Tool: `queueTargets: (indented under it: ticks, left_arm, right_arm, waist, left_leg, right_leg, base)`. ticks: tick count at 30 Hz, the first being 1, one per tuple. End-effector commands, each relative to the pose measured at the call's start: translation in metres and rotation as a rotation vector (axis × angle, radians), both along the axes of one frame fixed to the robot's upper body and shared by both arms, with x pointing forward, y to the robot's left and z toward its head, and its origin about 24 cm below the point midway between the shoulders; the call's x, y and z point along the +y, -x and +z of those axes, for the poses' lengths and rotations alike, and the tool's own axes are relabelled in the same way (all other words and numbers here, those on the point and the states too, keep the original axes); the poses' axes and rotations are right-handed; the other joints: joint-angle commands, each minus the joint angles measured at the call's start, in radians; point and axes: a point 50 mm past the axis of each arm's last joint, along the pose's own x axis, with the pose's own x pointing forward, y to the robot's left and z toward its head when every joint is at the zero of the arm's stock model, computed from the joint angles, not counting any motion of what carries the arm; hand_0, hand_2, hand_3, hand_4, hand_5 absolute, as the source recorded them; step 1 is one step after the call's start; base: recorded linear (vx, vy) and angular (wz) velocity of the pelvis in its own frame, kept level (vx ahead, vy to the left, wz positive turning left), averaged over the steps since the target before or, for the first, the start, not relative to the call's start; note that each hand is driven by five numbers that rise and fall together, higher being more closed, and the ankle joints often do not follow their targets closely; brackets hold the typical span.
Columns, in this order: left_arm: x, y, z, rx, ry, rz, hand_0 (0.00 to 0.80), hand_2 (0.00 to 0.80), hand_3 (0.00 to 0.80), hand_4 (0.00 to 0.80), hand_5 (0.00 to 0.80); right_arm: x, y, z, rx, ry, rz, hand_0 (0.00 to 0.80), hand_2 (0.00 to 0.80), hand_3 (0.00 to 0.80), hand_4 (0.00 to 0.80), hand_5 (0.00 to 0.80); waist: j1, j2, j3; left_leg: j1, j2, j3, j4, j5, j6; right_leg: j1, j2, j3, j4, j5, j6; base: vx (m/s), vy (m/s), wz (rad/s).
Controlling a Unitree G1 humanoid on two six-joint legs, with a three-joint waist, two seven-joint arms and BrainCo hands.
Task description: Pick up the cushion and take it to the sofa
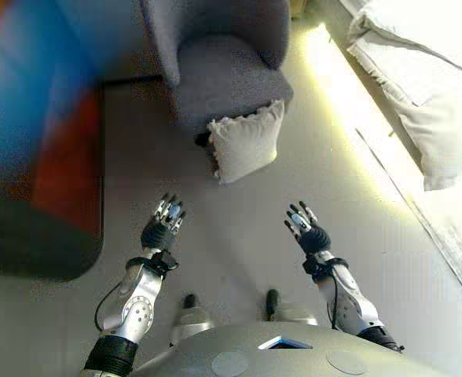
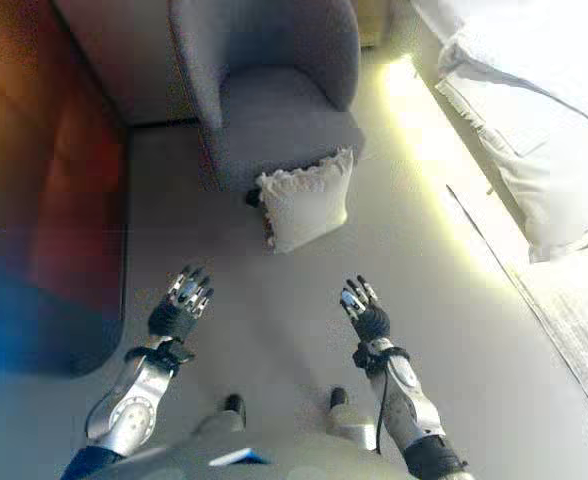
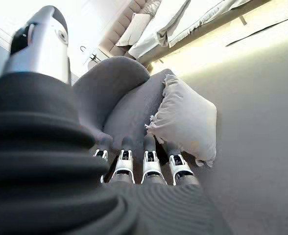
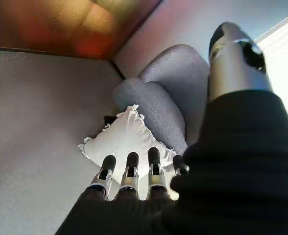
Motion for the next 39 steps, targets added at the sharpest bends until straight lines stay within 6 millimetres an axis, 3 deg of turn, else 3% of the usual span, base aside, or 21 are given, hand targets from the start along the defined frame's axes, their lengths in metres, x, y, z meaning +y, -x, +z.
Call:
queueTargets:
  ticks: [1, 13, 18, 20, 23, 28, 33, 37, 38, 39]
  left_arm:
    - [0.002, -0.015, 0.024, -0.145, -0.024, -0.013, 0.000, 0.000, 0.000, 0.000, 0.000]
    - [0.006, -0.007, 0.021, -0.133, -0.026, 0.003, 0.000, 0.000, 0.000, 0.000, 0.000]
    - [0.008, 0.001, 0.014, -0.099, -0.028, 0.011, 0.000, 0.000, 0.000, 0.000, 0.000]
    - [0.008, 0.004, 0.012, -0.093, -0.018, 0.016, 0.000, 0.000, 0.000, 0.000, 0.000]
    - [0.009, 0.005, 0.014, -0.098, 0.007, 0.063, 0.000, 0.000, 0.000, 0.000, 0.000]
    - [0.006, -0.001, 0.015, -0.092, 0.001, 0.027, 0.000, 0.000, 0.000, 0.000, 0.000]
    - [0.010, -0.005, 0.016, -0.096, -0.014, 0.027, 0.000, 0.000, 0.000, 0.000, 0.000]
    - [0.014, -0.015, 0.018, -0.109, -0.043, -0.005, 0.000, 0.000, 0.000, 0.000, 0.000]
    - [0.016, -0.016, 0.016, -0.102, -0.058, 0.002, 0.000, 0.000, 0.000, 0.000, 0.000]
    - [0.018, -0.017, 0.016, -0.097, -0.058, 0.013, 0.000, 0.000, 0.000, 0.000, 0.000]
  right_arm:
    - [0.003, -0.014, 0.018, -0.112, -0.015, 0.012, 0.000, 0.000, 0.000, 0.000, 0.000]
    - [-0.002, -0.007, 0.014, -0.085, -0.016, -0.002, 0.000, 0.000, 0.000, 0.000, 0.000]
    - [-0.004, -0.003, 0.010, -0.063, 0.001, 0.004, 0.000, 0.000, 0.000, 0.000, 0.000]
    - [-0.007, -0.002, 0.010, -0.056, 0.009, 0.012, 0.000, 0.000, 0.000, 0.000, 0.000]
    - [-0.010, -0.003, 0.009, -0.045, 0.037, 0.056, 0.000, 0.000, 0.000, 0.000, 0.000]
    - [-0.014, -0.009, 0.011, -0.057, 0.024, 0.016, 0.000, 0.000, 0.000, 0.000, 0.000]
    - [-0.014, -0.006, 0.011, -0.066, 0.008, -0.023, 0.000, 0.000, 0.000, 0.000, 0.000]
    - [-0.014, -0.008, 0.013, -0.093, -0.006, -0.079, 0.000, 0.000, 0.000, 0.000, 0.000]
    - [-0.014, -0.006, 0.011, -0.084, -0.005, -0.087, 0.000, 0.000, 0.000, 0.000, 0.000]
    - [-0.014, -0.006, 0.011, -0.076, -0.008, -0.084, 0.000, 0.000, 0.000, 0.000, 0.000]
  waist:
    - [0.004, -0.012, 0.001]
    - [-0.001, -0.018, -0.002]
    - [-0.019, -0.022, -0.014]
    - [-0.020, -0.028, -0.011]
    - [0.000, -0.037, 0.008]
    - [-0.019, -0.035, 0.003]
    - [-0.038, -0.034, 0.013]
    - [-0.042, -0.032, 0.042]
    - [-0.040, -0.019, 0.055]
    - [-0.041, -0.010, 0.064]
  left_leg:
    - [-0.025, -0.035, -0.015, 0.000, -0.032, 0.070]
    - [-0.008, -0.025, 0.010, 0.014, -0.037, 0.065]
    - [0.001, -0.023, 0.032, 0.035, -0.050, 0.065]
    - [-0.017, -0.035, 0.000, 0.093, -0.078, 0.069]
    - [-0.071, -0.078, -0.098, 0.180, -0.115, 0.077]
    - [-0.034, -0.077, -0.062, 0.114, -0.100, 0.090]
    - [-0.061, -0.090, -0.054, 0.182, -0.135, 0.111]
    - [-0.128, -0.118, -0.074, 0.268, -0.177, 0.159]
    - [-0.120, -0.115, -0.056, 0.261, -0.179, 0.170]
    - [-0.113, -0.111, -0.042, 0.257, -0.176, 0.172]
  right_leg:
    - [-0.013, -0.004, 0.010, 0.009, 0.004, 0.031]
    - [-0.004, -0.010, 0.014, 0.008, 0.004, 0.033]
    - [-0.008, -0.001, 0.046, 0.002, 0.008, 0.030]
    - [-0.012, 0.007, 0.080, 0.005, 0.008, 0.022]
    - [-0.022, 0.010, 0.125, 0.019, 0.017, 0.016]
    - [-0.037, -0.006, 0.128, 0.036, 0.025, 0.035]
    - [-0.085, -0.037, 0.149, 0.154, -0.011, 0.048]
    - [-0.167, -0.065, 0.145, 0.371, -0.012, 0.048]
    - [-0.225, -0.085, 0.091, 0.505, 0.040, 0.045]
    - [-0.276, -0.091, 0.070, 0.593, 0.068, 0.043]
  base:
    - [0.000, 0.000, 0.00]
    - [0.019, -0.003, 0.00]
    - [0.048, 0.005, -0.07]
    - [0.025, -0.006, -0.17]
    - [0.033, 0.032, -0.21]
    - [0.016, 0.107, -0.60]
    - [0.011, 0.102, -0.07]
    - [-0.059, 0.111, -0.09]
    - [-0.029, 0.182, -0.10]
    - [-0.013, 0.196, -0.27]
